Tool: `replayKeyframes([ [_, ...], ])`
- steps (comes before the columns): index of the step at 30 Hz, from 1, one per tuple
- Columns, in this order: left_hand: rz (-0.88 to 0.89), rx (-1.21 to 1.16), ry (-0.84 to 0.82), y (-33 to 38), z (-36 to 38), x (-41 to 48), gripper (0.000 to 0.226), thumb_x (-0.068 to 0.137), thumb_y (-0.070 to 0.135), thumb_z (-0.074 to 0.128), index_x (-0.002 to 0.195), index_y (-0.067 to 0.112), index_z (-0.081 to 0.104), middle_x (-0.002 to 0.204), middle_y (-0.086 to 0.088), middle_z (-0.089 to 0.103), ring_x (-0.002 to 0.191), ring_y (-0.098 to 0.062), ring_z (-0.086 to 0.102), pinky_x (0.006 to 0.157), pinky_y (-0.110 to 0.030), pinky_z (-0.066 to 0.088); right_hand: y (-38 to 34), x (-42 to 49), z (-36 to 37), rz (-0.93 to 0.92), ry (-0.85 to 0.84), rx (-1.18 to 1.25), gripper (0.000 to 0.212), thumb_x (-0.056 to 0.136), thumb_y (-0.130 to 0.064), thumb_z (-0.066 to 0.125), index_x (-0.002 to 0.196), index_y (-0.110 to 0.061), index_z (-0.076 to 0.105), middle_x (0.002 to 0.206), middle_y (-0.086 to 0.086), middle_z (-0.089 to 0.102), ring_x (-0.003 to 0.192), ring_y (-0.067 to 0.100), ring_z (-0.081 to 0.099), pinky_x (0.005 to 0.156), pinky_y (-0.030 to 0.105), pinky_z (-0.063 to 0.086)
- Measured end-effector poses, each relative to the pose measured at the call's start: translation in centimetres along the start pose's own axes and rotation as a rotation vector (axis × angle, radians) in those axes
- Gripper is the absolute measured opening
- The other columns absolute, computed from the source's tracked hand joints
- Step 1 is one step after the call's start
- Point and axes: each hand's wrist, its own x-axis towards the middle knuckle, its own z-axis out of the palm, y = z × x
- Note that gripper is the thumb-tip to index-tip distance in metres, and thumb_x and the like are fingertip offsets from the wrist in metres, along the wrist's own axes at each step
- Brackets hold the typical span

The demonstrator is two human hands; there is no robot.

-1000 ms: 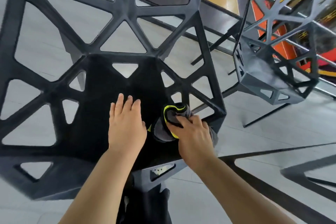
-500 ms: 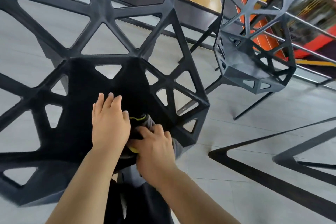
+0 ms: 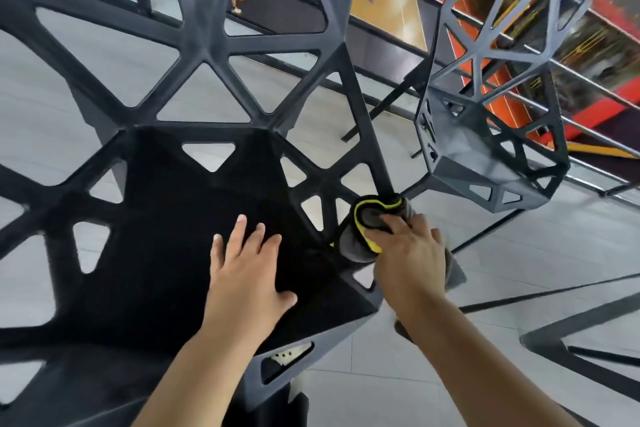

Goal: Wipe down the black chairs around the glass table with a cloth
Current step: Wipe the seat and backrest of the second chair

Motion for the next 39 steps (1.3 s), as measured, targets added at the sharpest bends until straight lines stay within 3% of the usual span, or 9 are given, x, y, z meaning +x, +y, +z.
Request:
replayKeyframes([
  [5, -0.055, 0.019, 0.028, -0.5, -0.4, 0.3, 0.089, 0.079, 0.058, 0.059, 0.148, 0.026, 0.013, 0.157, 0.005, 0.007, 0.142, -0.019, -0.021, 0.115, -0.044, -0.010, -5.3, 4.7, 0.2, -0.151, -0.145, -0.050, 0.033, 0.083, -0.020, 0.054, 0.111, -0.029, 0.066, 0.115, -0.004, 0.060, 0.110, 0.029, 0.042, 0.088, 0.038, 0.032],
  [12, -0.147, -0.023, 0.066, -0.7, -0.4, 0.9, 0.088, 0.081, 0.056, 0.052, 0.150, 0.023, 0.008, 0.157, 0.009, 0.007, 0.142, -0.016, -0.022, 0.116, -0.041, -0.011, -12.1, 12.9, 0.3, -0.266, -0.229, -0.034, 0.031, 0.085, -0.022, 0.057, 0.115, -0.024, 0.060, 0.116, 0.003, 0.059, 0.113, 0.030, 0.043, 0.094, 0.042, 0.033],
  [16, -0.181, -0.016, 0.093, -1.0, -0.3, 1.1, 0.089, 0.082, 0.057, 0.053, 0.150, 0.022, 0.007, 0.156, 0.010, 0.009, 0.142, -0.015, -0.022, 0.115, -0.039, -0.012, -15.5, 16.8, 0.3, -0.379, -0.040, 0.058, 0.040, 0.088, -0.021, 0.053, 0.126, -0.029, 0.053, 0.122, 0.002, 0.055, 0.112, 0.031, 0.043, 0.092, 0.040, 0.035],
  [21, -0.191, -0.005, 0.078, -1.5, -0.3, 1.3, 0.091, 0.081, 0.056, 0.054, 0.150, 0.022, 0.006, 0.156, 0.009, 0.010, 0.142, -0.017, -0.022, 0.116, -0.041, -0.010, -13.8, 17.3, 1.1, -0.427, -0.305, -0.128, 0.050, 0.085, -0.016, 0.058, 0.132, -0.030, 0.049, 0.134, 0.004, 0.047, 0.118, 0.032, 0.037, 0.089, 0.039, 0.036],
  [26, -0.176, -0.025, 0.064, -1.6, -0.6, 1.0, 0.092, 0.080, 0.058, 0.054, 0.150, 0.022, 0.007, 0.156, 0.008, 0.010, 0.142, -0.017, -0.021, 0.117, -0.041, -0.010, -10.2, 12.7, 0.8, -0.475, -0.311, -0.302, 0.037, 0.085, -0.030, 0.056, 0.122, -0.026, 0.057, 0.123, 0.001, 0.052, 0.114, 0.032, 0.036, 0.084, 0.039, 0.037],
  [30, -0.158, -0.024, 0.060, -1.4, -0.8, 0.7, 0.092, 0.080, 0.059, 0.055, 0.150, 0.021, 0.010, 0.157, 0.007, 0.012, 0.143, -0.018, -0.018, 0.117, -0.043, -0.008, -6.6, 7.7, -0.6, -0.368, -0.397, -0.270, 0.048, 0.086, -0.031, 0.055, 0.133, -0.028, 0.045, 0.132, 0.001, 0.046, 0.123, 0.036, 0.034, 0.087, 0.041, 0.040],
  [32, -0.148, -0.039, 0.057, -1.2, -0.8, 0.5, 0.092, 0.079, 0.060, 0.056, 0.149, 0.020, 0.011, 0.156, 0.006, 0.012, 0.143, -0.018, -0.018, 0.117, -0.043, -0.008, -5.1, 5.9, -1.6, -0.315, -0.425, -0.229, 0.053, 0.085, -0.029, 0.055, 0.136, -0.035, 0.041, 0.128, -0.002, 0.048, 0.118, 0.032, 0.038, 0.086, 0.039, 0.042],
  [37, -0.106, -0.059, 0.044, -0.4, -0.6, 0.1, 0.092, 0.079, 0.061, 0.055, 0.149, 0.020, 0.012, 0.156, 0.006, 0.013, 0.143, -0.018, -0.018, 0.116, -0.043, -0.009, -4.4, 6.8, -5.1, -0.174, -0.464, -0.186, 0.034, 0.086, -0.020, 0.049, 0.116, -0.031, 0.061, 0.093, -0.001, 0.054, 0.093, 0.021, 0.044, 0.076, 0.033, 0.043],
  [39, -0.104, -0.073, 0.046, -0.1, -0.6, 0.1, 0.092, 0.079, 0.060, 0.056, 0.149, 0.020, 0.013, 0.156, 0.006, 0.013, 0.143, -0.018, -0.018, 0.117, -0.042, -0.009, -5.3, 9.3, -6.7, -0.164, -0.341, -0.173, 0.030, 0.086, -0.019, 0.049, 0.112, -0.028, 0.061, 0.084, 0.000, 0.046, 0.087, 0.021, 0.041, 0.073, 0.033, 0.042],
])
